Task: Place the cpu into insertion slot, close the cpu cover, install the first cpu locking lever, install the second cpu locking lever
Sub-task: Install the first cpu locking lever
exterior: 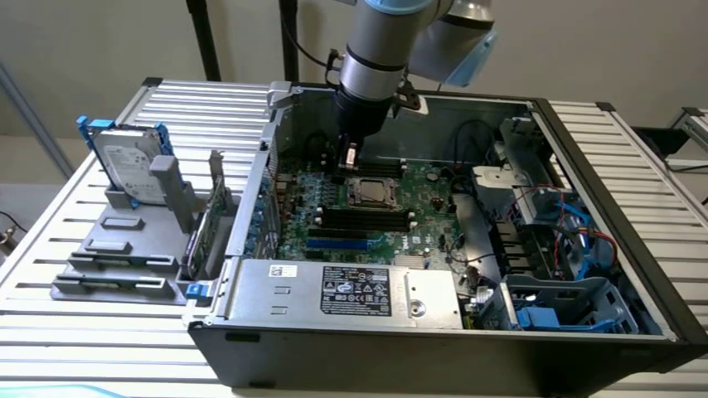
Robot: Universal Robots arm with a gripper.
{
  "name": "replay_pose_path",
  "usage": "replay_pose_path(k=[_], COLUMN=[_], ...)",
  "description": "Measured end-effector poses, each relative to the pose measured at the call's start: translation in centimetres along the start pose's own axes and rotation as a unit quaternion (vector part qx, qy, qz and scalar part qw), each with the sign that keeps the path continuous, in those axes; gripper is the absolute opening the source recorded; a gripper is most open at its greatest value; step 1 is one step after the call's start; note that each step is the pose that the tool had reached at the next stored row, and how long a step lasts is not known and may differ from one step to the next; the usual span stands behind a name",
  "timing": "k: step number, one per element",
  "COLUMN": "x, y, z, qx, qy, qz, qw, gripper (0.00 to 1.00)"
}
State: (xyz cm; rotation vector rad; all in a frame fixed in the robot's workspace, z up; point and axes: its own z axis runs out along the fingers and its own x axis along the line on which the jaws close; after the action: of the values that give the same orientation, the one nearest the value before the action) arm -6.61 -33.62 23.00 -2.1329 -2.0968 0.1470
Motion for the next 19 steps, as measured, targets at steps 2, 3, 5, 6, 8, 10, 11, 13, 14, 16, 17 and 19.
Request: replay_pose_path(k=[2, 3, 5, 6, 8, 10, 11, 13, 14, 16, 17, 19], x=[-0.07, -0.10, -0.14, -0.16, -0.18, -0.19, -0.19, -0.19, -0.19, -0.19, -0.19, -0.19], y=[-0.25, -0.38, -0.63, -0.74, -0.89, -0.95, -0.97, -0.99, -1.01, -1.05, -1.07, -1.12], z=[0.05, 0.07, 0.09, 0.09, 0.06, 0.00, -0.04, -0.12, -0.17, -0.29, -0.34, -0.45], qx=[0.0002, 0.0005, 0.0017, 0.0025, 0.0051, 0.0082, 0.0093, 0.0107, 0.0113, 0.0121, 0.0122, 0.0126], qy=[0.0019, 0.0034, 0.0056, 0.0069, 0.0095, 0.0141, 0.0174, 0.0232, 0.0261, 0.0319, 0.0350, 0.0414], qz=[0.001, 0.002, 0.003, 0.004, 0.005, 0.009, 0.011, 0.019, 0.022, 0.030, 0.034, 0.042], qw=[1.0000, 1.0000, 1.0000, 1.0000, 0.9999, 0.9998, 0.9997, 0.9995, 0.9993, 0.9990, 0.9987, 0.9982], gripper=[0.11, 0.11, 0.11, 0.11, 0.11, 0.11, 0.11, 0.11, 0.11, 0.11, 0.11, 0.11])
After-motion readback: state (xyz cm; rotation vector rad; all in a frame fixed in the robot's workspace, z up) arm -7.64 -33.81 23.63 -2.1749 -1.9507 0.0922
